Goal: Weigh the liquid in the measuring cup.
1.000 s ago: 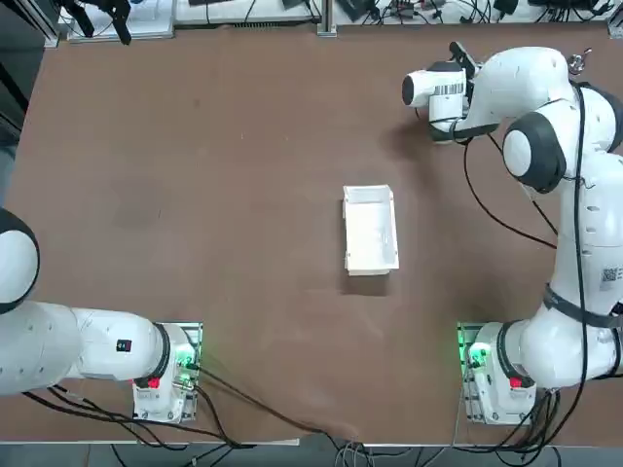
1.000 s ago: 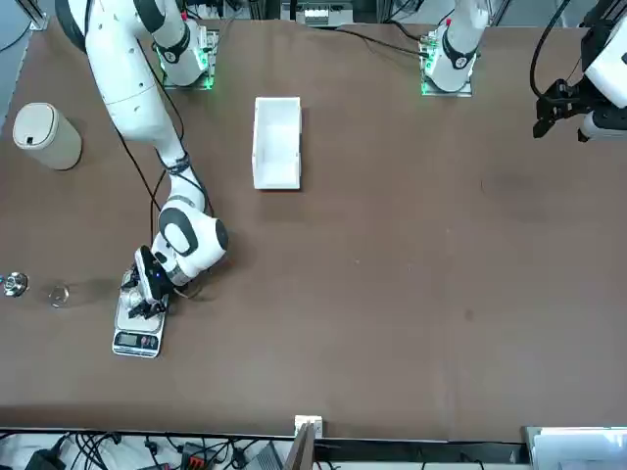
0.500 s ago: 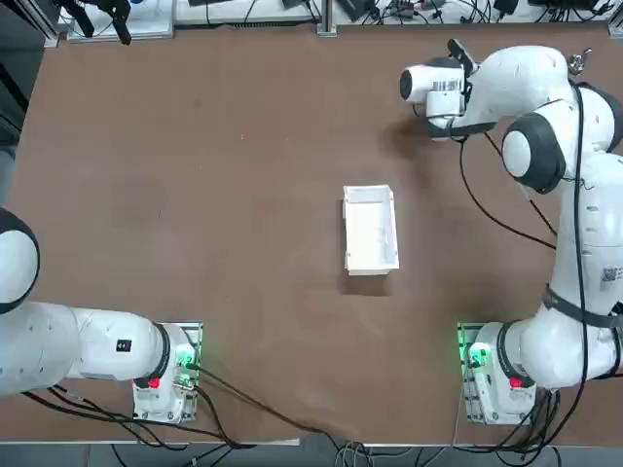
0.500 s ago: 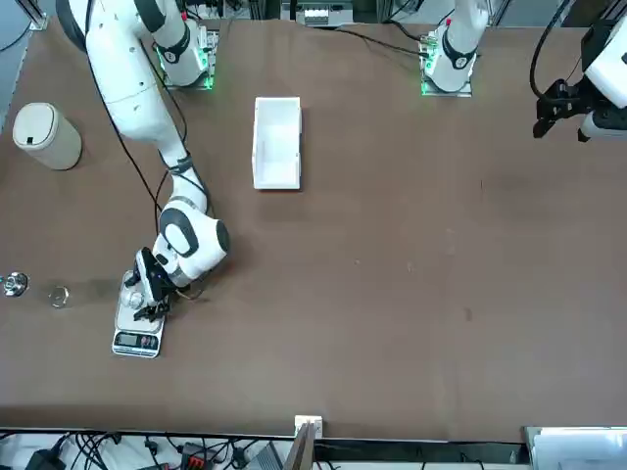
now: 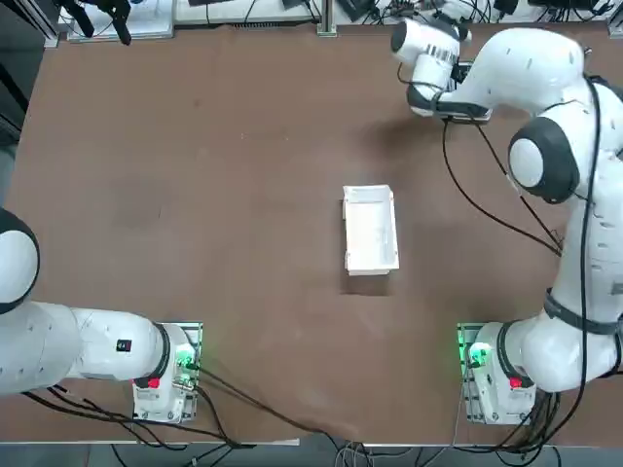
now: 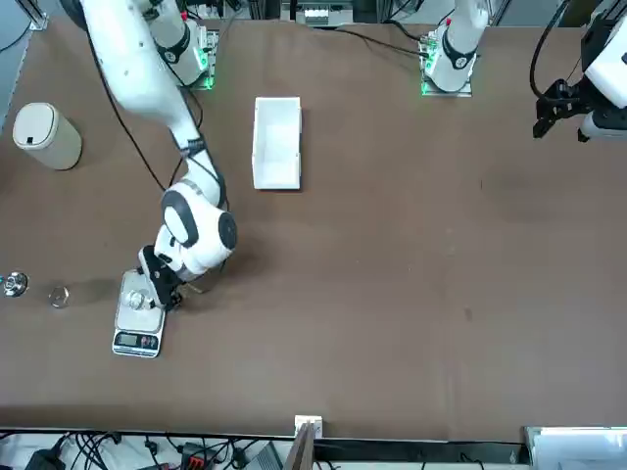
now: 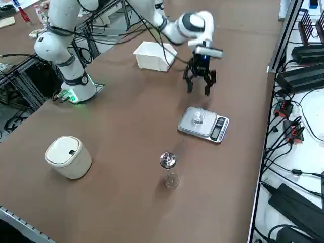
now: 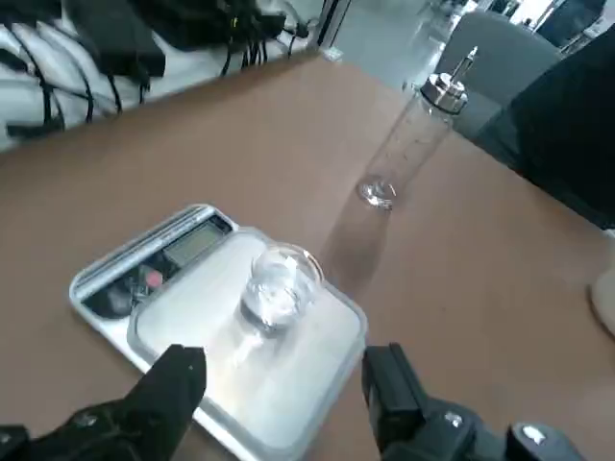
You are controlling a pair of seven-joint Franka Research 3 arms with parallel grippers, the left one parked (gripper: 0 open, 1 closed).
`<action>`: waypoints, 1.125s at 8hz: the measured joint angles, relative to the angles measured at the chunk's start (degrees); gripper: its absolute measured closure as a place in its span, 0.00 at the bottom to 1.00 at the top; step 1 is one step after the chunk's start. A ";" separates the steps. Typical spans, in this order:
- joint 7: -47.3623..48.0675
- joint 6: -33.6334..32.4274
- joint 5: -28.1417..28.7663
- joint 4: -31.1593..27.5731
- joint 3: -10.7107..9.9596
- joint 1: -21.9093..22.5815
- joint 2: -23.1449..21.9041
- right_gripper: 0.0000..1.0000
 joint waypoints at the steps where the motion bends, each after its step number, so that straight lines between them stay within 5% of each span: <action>1: -9.31 -1.27 6.24 0.20 -0.01 0.20 -3.79 0.00; 5: -50.12 -8.88 29.38 0.58 -0.89 -3.71 -20.93 0.00; 9: -77.22 -12.15 47.09 0.42 -1.35 -13.67 -27.68 0.00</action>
